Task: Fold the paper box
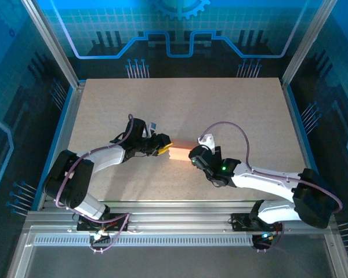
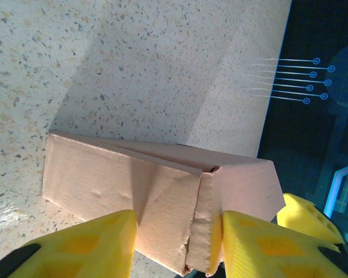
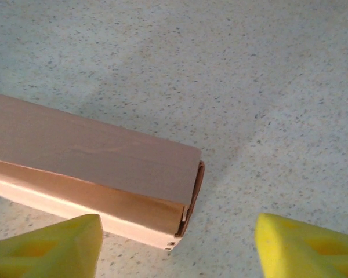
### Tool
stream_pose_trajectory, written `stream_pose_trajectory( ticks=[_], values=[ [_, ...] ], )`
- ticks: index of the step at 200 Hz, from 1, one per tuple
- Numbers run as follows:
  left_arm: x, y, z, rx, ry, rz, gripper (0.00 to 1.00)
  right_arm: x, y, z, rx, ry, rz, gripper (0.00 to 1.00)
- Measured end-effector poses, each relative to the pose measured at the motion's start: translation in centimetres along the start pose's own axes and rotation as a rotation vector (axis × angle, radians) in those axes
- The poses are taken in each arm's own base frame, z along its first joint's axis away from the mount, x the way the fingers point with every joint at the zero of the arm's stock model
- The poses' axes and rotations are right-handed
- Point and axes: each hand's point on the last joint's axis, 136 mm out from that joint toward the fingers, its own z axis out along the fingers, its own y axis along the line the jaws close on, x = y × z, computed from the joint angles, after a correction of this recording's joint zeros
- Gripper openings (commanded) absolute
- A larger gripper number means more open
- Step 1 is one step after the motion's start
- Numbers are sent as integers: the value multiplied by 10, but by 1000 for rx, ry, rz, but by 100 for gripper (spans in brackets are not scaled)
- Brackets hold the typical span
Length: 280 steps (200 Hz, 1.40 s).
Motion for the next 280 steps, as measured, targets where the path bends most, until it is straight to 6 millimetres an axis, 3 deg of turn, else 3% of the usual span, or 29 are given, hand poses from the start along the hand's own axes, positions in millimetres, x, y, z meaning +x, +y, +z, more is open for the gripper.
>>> stream_pose_trajectory(
  ticks=[26,56,95,121,152,194,280],
  values=[
    [0,0,0,0,0,0,42,-11,6,-13,-78,-22,0,86],
    [0,0,0,-1,0,0,43,-26,6,-23,-151,-25,63,87],
    [0,1,0,-4,2,-1,44,-47,-30,-5,-179,87,387,85],
    [0,1,0,-7,4,-2,45,-35,-44,15,-214,220,585,82],
    [0,1,0,-7,4,-2,43,-9,-29,24,-319,357,715,79],
    [-1,2,3,-2,4,0,40,13,-17,31,-419,445,841,67],
    [-11,1,10,43,-19,27,38,4,-10,42,-551,352,894,35]
  ],
)
